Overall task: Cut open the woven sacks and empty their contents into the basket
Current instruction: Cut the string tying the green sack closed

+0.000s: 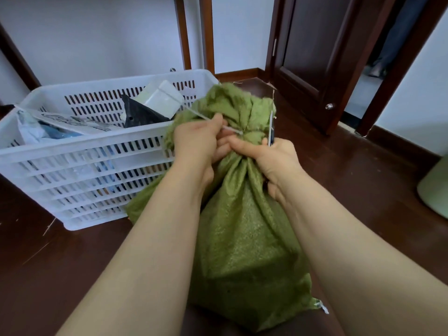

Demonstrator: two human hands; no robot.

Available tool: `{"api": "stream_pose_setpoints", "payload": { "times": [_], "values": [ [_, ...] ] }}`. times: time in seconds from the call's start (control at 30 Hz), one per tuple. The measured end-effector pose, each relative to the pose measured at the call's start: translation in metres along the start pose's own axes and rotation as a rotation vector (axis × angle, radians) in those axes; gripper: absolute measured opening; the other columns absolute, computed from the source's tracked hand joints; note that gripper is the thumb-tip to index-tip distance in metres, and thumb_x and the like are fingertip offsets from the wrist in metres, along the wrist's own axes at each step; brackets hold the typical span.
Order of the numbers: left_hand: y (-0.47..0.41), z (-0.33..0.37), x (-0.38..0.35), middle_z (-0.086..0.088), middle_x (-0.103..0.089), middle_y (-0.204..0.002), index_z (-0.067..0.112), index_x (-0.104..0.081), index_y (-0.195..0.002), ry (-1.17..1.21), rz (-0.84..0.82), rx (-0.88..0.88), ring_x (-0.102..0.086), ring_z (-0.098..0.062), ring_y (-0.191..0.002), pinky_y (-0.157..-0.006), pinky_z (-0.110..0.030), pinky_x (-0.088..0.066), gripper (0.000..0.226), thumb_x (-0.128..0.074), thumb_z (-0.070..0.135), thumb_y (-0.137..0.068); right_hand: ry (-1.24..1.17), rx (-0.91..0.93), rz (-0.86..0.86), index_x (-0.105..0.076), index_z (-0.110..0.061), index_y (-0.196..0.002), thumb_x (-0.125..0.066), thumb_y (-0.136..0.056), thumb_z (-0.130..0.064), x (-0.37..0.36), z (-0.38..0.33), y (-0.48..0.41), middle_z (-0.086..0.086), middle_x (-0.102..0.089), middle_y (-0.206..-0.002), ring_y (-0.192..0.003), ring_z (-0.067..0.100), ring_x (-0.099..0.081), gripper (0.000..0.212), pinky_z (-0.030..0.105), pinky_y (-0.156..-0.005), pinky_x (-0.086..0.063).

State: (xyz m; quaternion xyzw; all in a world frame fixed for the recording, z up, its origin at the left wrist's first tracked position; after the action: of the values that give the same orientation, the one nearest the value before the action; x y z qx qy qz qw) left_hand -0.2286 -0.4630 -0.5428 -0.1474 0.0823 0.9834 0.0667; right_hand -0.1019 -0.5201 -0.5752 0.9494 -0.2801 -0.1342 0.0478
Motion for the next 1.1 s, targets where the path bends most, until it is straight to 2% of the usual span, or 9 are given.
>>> {"api": "stream_pose_setpoints", "payload": {
  "times": [0.1,0.2,0.33,0.43,0.53,0.73,0.83,0.93,1.1],
  "values": [
    [-0.006,-0.021,0.016,-0.008,-0.064,-0.069,0.005,-0.061,-0.077,-0.138,0.021,0.015,-0.061,-0.006,-0.045,-0.048,-0.015,-0.053,0.022,-0.056,0.015,-0.096,-0.039,-0.036,0.050,-0.062,0.002,-0.100,-0.091,-0.041,-0.018,0.002,0.028,-0.003,0.021,-0.070,-0.096,-0.087,0.037,-0.070,0.069,0.054,-0.079,-0.057],
    [-0.011,-0.009,0.027,-0.008,-0.067,-0.065,0.009,-0.065,-0.067,-0.318,0.051,-0.096,-0.060,-0.012,-0.052,-0.052,-0.020,-0.053,0.027,-0.063,0.021,-0.091,-0.082,-0.073,0.056,-0.061,-0.004,-0.087,-0.085,-0.063,-0.010,0.000,0.042,-0.009,0.023,-0.070,-0.094,-0.089,0.039,-0.069,0.035,0.056,-0.082,-0.055],
    [-0.007,0.011,0.033,0.001,-0.061,-0.048,0.011,-0.064,-0.061,-0.449,0.068,-0.161,-0.050,-0.008,-0.039,-0.044,-0.018,-0.043,0.038,-0.064,0.037,-0.089,-0.069,-0.092,0.044,-0.069,-0.002,-0.082,-0.079,-0.072,-0.012,0.002,0.048,-0.018,0.021,-0.072,-0.089,-0.088,0.037,-0.069,0.017,0.055,-0.085,-0.054],
    [-0.001,0.013,0.016,-0.004,-0.070,-0.068,0.006,-0.070,-0.080,-0.271,-0.110,-0.115,-0.061,-0.010,-0.059,-0.058,-0.020,-0.050,0.021,-0.059,0.021,-0.091,-0.041,-0.116,0.036,-0.071,-0.004,-0.081,-0.078,-0.071,-0.015,-0.002,0.050,-0.017,0.019,-0.072,-0.090,-0.089,0.038,-0.069,0.017,0.056,-0.087,-0.052],
    [0.003,0.011,0.005,-0.002,-0.071,-0.104,0.011,-0.071,-0.104,-0.486,-0.245,-0.208,-0.065,-0.007,-0.087,-0.081,-0.018,-0.053,0.024,-0.065,-0.001,-0.084,-0.038,-0.166,0.010,-0.068,0.001,-0.097,-0.075,-0.072,-0.015,-0.008,0.050,-0.012,0.020,-0.071,-0.091,-0.088,0.038,-0.068,0.029,0.057,-0.086,-0.052],
    [0.012,0.005,-0.001,0.020,-0.065,-0.096,0.032,-0.069,-0.111,-0.871,-0.460,-0.116,-0.061,0.005,-0.085,-0.064,0.000,-0.044,0.035,-0.076,0.023,-0.078,-0.212,-0.330,-0.119,-0.063,0.008,-0.112,-0.066,-0.070,-0.009,-0.017,0.063,-0.001,0.032,-0.066,-0.105,-0.092,0.048,-0.066,0.045,0.065,-0.084,-0.048],
    [0.013,0.001,0.005,0.021,-0.062,-0.105,0.043,-0.059,-0.122,-1.027,-0.541,-0.063,-0.060,0.002,-0.092,-0.081,-0.013,-0.047,0.058,-0.078,0.019,-0.073,-0.257,-0.327,-0.121,-0.062,0.007,-0.114,-0.066,-0.068,-0.011,-0.019,0.059,-0.005,0.031,-0.065,-0.109,-0.096,0.047,-0.065,0.050,0.065,-0.085,-0.048],
    [0.006,0.005,0.015,0.010,-0.068,-0.103,0.034,-0.066,-0.111,-1.028,-0.410,-0.164,-0.063,-0.010,-0.095,-0.095,-0.032,-0.048,0.053,-0.084,0.011,-0.066,-0.270,-0.293,-0.112,-0.061,0.006,-0.117,-0.068,-0.065,-0.013,-0.018,0.047,-0.011,0.030,-0.065,-0.110,-0.097,0.046,-0.065,0.055,0.065,-0.085,-0.048],
    [0.001,0.017,0.041,0.003,-0.070,-0.076,0.026,-0.068,-0.075,-0.984,-0.049,-0.308,-0.066,-0.022,-0.080,-0.078,-0.044,-0.055,0.025,-0.080,0.037,-0.057,-0.176,-0.207,-0.186,-0.067,0.006,-0.102,-0.080,-0.070,-0.014,-0.027,0.019,-0.003,0.024,-0.071,-0.091,-0.073,0.032,-0.071,0.040,0.043,-0.064,-0.057]
  ]
}}
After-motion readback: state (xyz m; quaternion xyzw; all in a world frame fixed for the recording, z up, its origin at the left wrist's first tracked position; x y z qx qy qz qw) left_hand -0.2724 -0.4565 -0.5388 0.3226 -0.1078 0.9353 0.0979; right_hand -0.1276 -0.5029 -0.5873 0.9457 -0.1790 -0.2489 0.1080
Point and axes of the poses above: each hand's wrist, its own y-axis away from the middle knuckle, its own x-axis out of the back of the hand, z = x × y, the point moved 10 cm from there along -y, towards the middle knuckle
